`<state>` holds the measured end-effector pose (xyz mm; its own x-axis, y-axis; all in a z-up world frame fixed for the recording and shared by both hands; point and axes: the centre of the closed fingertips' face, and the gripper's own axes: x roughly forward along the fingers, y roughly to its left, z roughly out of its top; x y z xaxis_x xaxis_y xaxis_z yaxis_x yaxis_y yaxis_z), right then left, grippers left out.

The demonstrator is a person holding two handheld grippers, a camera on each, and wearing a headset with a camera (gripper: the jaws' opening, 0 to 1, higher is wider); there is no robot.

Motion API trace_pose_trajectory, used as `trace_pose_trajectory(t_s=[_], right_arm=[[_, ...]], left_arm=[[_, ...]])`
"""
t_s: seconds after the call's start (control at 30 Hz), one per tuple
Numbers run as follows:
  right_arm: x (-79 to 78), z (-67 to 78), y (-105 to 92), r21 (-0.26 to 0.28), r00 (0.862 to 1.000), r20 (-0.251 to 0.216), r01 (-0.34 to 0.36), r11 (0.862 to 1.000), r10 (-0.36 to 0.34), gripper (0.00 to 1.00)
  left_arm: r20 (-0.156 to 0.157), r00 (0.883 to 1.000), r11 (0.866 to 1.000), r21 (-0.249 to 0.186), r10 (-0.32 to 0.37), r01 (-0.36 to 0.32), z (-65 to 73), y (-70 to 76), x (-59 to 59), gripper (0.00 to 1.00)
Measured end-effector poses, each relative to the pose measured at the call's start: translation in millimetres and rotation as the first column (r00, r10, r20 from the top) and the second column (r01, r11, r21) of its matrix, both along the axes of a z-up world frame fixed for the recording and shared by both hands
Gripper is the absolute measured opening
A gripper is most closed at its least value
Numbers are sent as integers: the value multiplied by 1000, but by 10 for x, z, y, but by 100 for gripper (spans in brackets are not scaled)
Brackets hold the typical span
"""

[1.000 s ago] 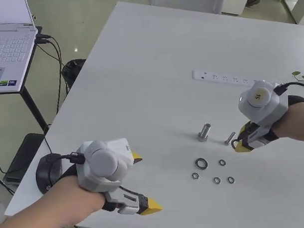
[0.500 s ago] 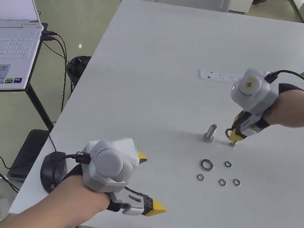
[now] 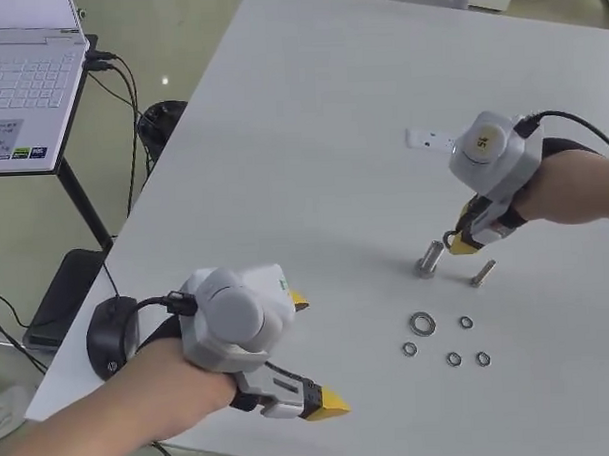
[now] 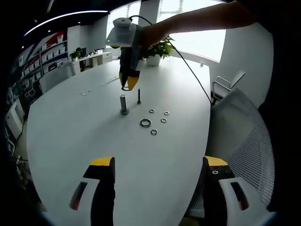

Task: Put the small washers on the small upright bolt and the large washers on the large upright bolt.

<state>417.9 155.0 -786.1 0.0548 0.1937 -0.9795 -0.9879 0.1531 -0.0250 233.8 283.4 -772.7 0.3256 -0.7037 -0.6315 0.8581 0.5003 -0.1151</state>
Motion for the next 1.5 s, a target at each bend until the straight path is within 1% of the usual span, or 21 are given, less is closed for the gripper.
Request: trace_pose_trajectory(t_s=[0.1,0.17,0.23,0.33,0.43,0.53,0.63,0.77,0.93,0.97,1.03,1.1,1.27,1.5], right_arm=[[30,-25,35,8,1000,3,0,1000,0,22],[41,-43,61,11,1000,1,-2,1000,2,22],[33,-69,85,8,1000,-2,-9,1000,9,22],[27,-104,105,1,1000,-6,-16,1000,16,22],[25,-114,115,-3,1000,-6,-19,1000,19,22],[36,-132,116,-5,1000,-9,-21,1000,21,22],[47,-157,108,-8,1000,-14,-15,1000,15,22],[23,-181,121,-9,1000,-18,-16,1000,16,22],[7,-202,152,-21,999,-3,-39,999,39,22],[10,-212,152,-26,999,2,-52,998,53,22],[17,-226,149,-30,999,2,-54,998,54,22],[19,-242,145,-35,998,2,-56,998,56,22],[26,-312,134,-44,998,-4,-56,997,56,22],[33,-458,121,-57,998,-5,-57,997,57,22]], left_arm=[[5,1000,1000,2,4,-4,-13,7,8,81],[2,1000,1000,-4,11,-11,-26,0,11,85],[10,1000,1000,-4,15,-15,-32,-8,18,89],[-1,1000,1000,-15,16,-16,-40,-24,2,88],[-4,1000,1000,-6,14,-14,-62,-9,-8,87],[-12,1000,1000,-7,19,-19,-67,16,-9,85],[-8,1000,1000,-3,23,-23,-66,42,0,85],[-12,999,1000,-6,30,-30,-70,65,6,84],[-18,999,1000,-3,28,-29,-79,81,-4,83],[-18,999,1000,-2,28,-28,-79,82,-7,83],[-14,1000,1000,7,24,-23,-95,93,-11,83],[-16,1000,1000,9,22,-22,-95,96,-22,83],[-19,999,1000,14,26,-25,-106,130,-39,82],[-27,999,999,13,37,-36,-128,166,-68,81]])
